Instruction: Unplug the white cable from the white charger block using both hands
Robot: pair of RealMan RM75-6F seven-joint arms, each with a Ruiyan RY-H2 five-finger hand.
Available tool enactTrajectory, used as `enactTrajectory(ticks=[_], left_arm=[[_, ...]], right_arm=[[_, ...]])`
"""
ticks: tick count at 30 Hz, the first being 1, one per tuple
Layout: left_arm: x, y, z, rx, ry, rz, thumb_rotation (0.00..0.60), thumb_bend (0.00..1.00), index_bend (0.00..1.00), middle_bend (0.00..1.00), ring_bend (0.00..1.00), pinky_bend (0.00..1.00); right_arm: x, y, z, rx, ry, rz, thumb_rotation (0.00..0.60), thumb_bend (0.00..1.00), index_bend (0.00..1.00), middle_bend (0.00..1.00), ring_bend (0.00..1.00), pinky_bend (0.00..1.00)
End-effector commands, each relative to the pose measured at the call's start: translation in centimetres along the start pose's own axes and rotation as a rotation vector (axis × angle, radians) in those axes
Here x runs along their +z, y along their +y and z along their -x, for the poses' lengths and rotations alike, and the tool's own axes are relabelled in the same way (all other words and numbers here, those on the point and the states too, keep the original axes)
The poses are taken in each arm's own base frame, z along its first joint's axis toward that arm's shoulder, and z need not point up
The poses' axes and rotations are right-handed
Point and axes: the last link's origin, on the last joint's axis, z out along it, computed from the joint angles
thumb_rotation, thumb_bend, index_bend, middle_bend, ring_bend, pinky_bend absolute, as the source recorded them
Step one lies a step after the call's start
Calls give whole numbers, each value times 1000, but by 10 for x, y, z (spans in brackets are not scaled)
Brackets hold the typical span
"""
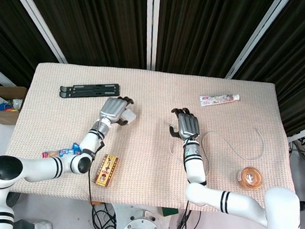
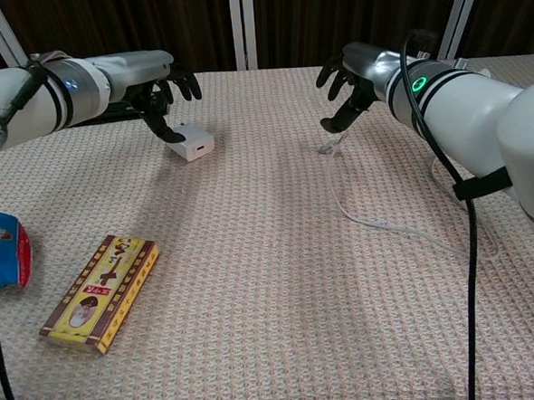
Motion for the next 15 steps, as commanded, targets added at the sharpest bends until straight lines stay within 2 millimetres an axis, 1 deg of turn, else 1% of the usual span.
enactTrajectory(ticks=[1,5,6,8,9,11,12,15], left_arm=[[-27,-28,-18,-4,74,-13,600,174,216,178,209,387],[-57,-66,-35,37,164,-65,600,173,231,194,209,364],[-67,-79,-39,57,192,-87,600,173,240,202,209,362],[-85,-98,-43,89,218,-124,600,172,249,209,209,356],[-97,-110,-46,113,233,-148,600,173,254,213,209,351],[-117,-126,-48,143,257,-181,600,173,264,219,209,345],[-130,-135,-47,156,269,-201,600,173,270,222,209,344],[-166,-155,-42,184,288,-251,600,173,277,227,209,337]], right_arm=[[-5,13,-17,45,25,2,600,312,72,191,54,238],[-21,40,-48,95,64,-8,600,312,68,188,55,230],[-28,49,-58,96,72,-20,600,319,71,188,55,229],[-41,67,-72,86,70,-47,600,329,99,187,55,229],[-52,79,-81,75,58,-63,600,335,117,184,55,228],[-69,100,-95,53,45,-81,600,343,127,172,55,225],[-80,115,-104,21,57,-79,600,345,127,164,52,215],[-108,149,-119,-73,90,-85,600,354,127,133,13,154]])
